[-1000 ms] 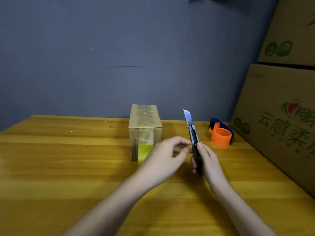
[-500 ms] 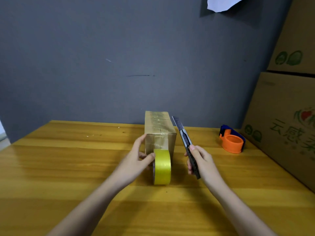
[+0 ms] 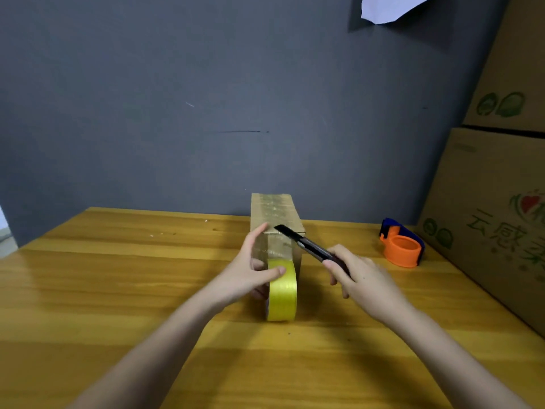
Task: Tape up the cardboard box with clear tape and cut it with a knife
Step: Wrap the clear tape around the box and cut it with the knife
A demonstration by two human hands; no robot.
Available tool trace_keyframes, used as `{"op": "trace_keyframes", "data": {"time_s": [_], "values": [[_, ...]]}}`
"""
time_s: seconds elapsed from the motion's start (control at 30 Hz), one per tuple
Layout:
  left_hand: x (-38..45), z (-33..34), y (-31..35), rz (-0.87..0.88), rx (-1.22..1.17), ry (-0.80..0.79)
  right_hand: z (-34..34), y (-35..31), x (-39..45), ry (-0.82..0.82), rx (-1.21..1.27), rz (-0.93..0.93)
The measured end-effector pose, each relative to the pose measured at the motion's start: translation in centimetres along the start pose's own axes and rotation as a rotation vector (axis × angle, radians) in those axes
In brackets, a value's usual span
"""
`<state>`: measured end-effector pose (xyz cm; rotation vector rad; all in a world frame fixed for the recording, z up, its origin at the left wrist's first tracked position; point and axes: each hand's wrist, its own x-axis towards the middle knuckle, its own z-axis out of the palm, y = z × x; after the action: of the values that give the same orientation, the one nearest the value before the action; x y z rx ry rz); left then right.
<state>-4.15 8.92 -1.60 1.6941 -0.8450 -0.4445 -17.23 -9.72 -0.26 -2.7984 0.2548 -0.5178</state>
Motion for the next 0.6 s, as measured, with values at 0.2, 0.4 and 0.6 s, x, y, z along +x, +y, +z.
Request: {"op": "trace_keyframes", "data": {"time_s": [0.2,0.4,0.6], "values": [[-0.1,0.1,0.2,-0.034,0.001,-0.002,-1.8,-0.1,-0.3,0.093,-0.459,-0.277],[-0.2,0.2,0.3,-0.033,0.023,0.008,-2.4,-0.1,0.0,0.199,-0.663,-0.421],[-0.2,0.2,0.3,-0.020,0.026,0.005,-1.8,-0.1,0.1,0.224,-0.736,-0.468]]}}
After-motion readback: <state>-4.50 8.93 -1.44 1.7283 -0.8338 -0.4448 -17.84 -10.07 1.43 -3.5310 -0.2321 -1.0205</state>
